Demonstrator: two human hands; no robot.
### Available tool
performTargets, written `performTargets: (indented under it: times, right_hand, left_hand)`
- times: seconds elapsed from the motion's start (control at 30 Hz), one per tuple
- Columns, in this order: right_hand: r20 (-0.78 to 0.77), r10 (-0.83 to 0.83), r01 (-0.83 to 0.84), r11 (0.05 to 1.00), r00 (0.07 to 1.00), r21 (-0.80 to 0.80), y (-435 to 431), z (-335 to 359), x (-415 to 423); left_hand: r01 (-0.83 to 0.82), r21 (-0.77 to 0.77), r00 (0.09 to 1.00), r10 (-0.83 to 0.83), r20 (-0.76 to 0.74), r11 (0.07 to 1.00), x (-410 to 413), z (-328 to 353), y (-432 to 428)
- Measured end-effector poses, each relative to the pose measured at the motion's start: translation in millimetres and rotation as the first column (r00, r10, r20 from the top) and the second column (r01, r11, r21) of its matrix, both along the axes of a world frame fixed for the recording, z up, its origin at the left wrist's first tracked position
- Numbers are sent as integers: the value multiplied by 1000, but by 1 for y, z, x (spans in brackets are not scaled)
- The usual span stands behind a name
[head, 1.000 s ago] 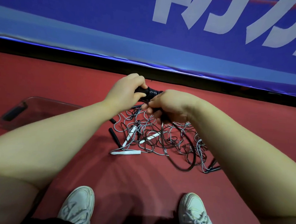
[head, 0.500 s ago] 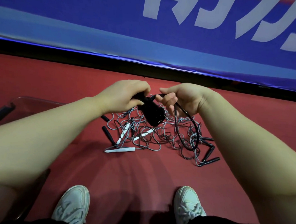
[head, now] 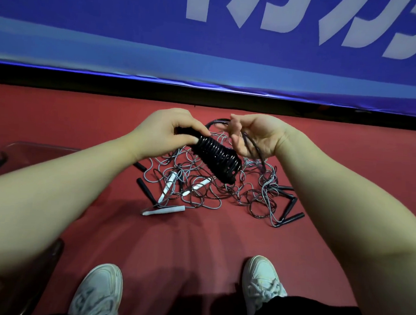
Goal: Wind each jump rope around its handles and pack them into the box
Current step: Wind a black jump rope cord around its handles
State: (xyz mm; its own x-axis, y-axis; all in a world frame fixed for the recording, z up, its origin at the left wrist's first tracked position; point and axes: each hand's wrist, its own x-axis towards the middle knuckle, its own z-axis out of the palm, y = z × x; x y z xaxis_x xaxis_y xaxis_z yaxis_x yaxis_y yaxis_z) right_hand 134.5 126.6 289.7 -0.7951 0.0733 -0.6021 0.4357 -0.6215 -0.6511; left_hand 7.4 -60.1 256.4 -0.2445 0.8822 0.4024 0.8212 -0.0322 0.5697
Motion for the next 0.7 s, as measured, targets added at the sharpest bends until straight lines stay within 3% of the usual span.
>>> performTargets:
  times: [0.07,0.1,0.13,0.17,0.2,0.23,0.27,0.37,0.4,0.43,0.5,0.57,0.63,0.7]
  right_hand:
    - [27,-108,101,979,994,177,8,0,0]
    - [36,-163,138,917,986,375,12,-1,0]
    - [23,-211,151,770,977,620,16,-2,0]
    - [-43,-250,180,559,967,809,20,-1,0]
    - [-172,-264,263,360,949,895,24,1,-2]
    - [-311,-249,369,235,917,899,25,8,-3]
    - [-429,-216,468,182,877,865,23,17,-3]
    - [-581,40,567,175,813,805,7,41,-1]
    - [-534,176,508,171,827,844,0,43,-1]
    - [-411,316,403,93,855,911,-8,42,0]
    - [-54,495,163,-179,867,970,-15,28,-5]
    - [169,536,20,-329,827,944,-16,9,-12]
    - [276,566,-58,-372,777,926,-19,-5,-16]
    - [297,615,-117,-316,731,942,-21,-16,-14]
  left_hand:
    - [-61,2,994,61,87,998,-1,0,-1]
    - [-83,-1,989,83,124,997,-2,0,-1]
    - [-102,-9,982,102,159,995,-4,-1,-2]
    - [-117,-26,974,120,190,993,-6,-3,-3]
    - [-128,-48,966,135,219,991,-8,-4,-4]
    - [-136,-68,958,149,245,988,-10,-5,-5]
    - [-145,-84,952,162,261,986,-11,-6,-6]
    - [-160,-110,942,185,279,981,-13,-8,-7]
    - [-156,-116,939,184,292,981,-14,-8,-7]
    - [-143,-121,936,174,307,982,-14,-7,-7]
    - [-92,-122,925,130,357,988,-14,-5,-9]
    - [-31,-109,899,76,431,994,-10,-2,-11]
    - [33,-97,868,20,497,995,-3,3,-12]
    - [94,-73,824,-36,566,993,4,10,-13]
